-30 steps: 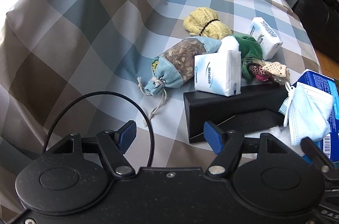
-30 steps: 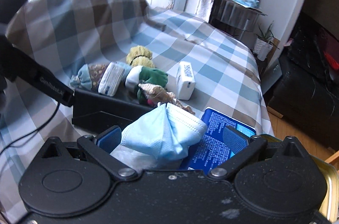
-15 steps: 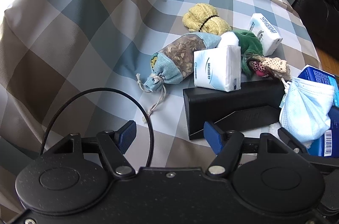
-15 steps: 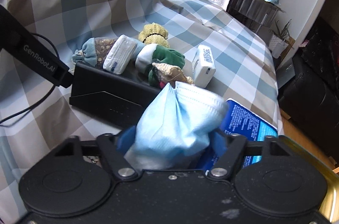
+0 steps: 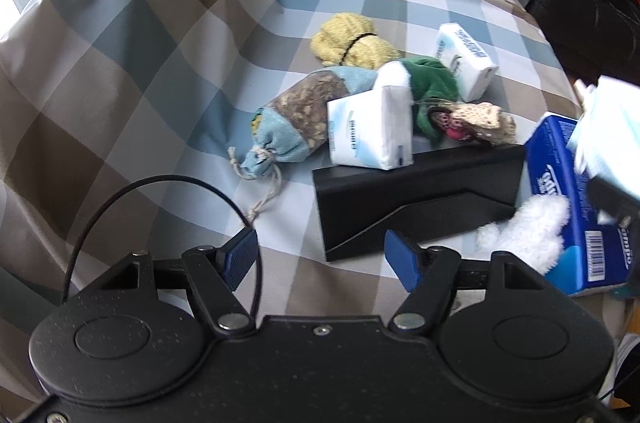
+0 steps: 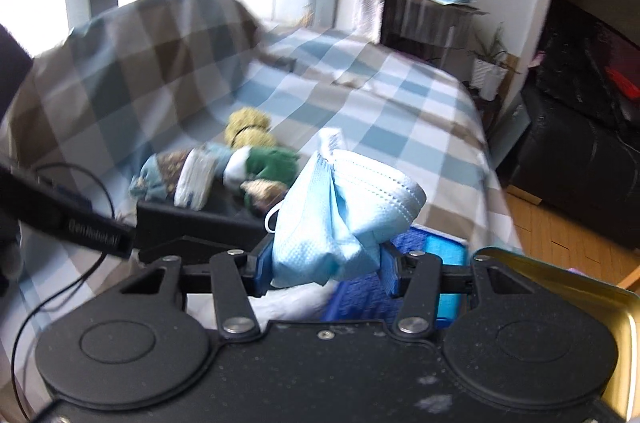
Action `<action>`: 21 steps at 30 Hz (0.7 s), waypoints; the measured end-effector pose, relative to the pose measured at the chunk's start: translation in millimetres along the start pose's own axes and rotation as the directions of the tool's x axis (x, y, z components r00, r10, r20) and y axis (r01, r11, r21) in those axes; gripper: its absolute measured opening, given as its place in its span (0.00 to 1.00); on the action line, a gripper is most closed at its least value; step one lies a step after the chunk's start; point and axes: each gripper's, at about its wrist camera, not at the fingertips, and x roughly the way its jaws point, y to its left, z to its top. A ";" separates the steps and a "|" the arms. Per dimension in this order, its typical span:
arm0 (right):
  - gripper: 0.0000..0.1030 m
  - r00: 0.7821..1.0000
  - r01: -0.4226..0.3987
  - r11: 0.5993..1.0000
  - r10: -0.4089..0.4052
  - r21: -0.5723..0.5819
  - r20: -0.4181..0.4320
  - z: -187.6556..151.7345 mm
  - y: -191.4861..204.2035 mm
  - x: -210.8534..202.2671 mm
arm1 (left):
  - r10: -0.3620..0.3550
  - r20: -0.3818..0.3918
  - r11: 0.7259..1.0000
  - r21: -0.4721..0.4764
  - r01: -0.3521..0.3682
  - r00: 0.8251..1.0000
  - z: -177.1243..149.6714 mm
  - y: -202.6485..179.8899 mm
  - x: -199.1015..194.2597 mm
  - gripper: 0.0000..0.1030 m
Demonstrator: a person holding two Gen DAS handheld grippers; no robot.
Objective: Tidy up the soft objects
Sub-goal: 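Move the left tool to the white plush while the right tool grasps the blue mask, then grasp the white fluffy plush with the left tool while the right tool lifts the mask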
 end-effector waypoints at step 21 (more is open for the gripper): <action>0.49 0.988 0.112 0.957 -0.136 0.267 0.075 -10.8 -73.8 -56.2 | -0.098 -0.021 0.947 0.305 0.099 0.995 -25.5 -104.0 16.3 0.71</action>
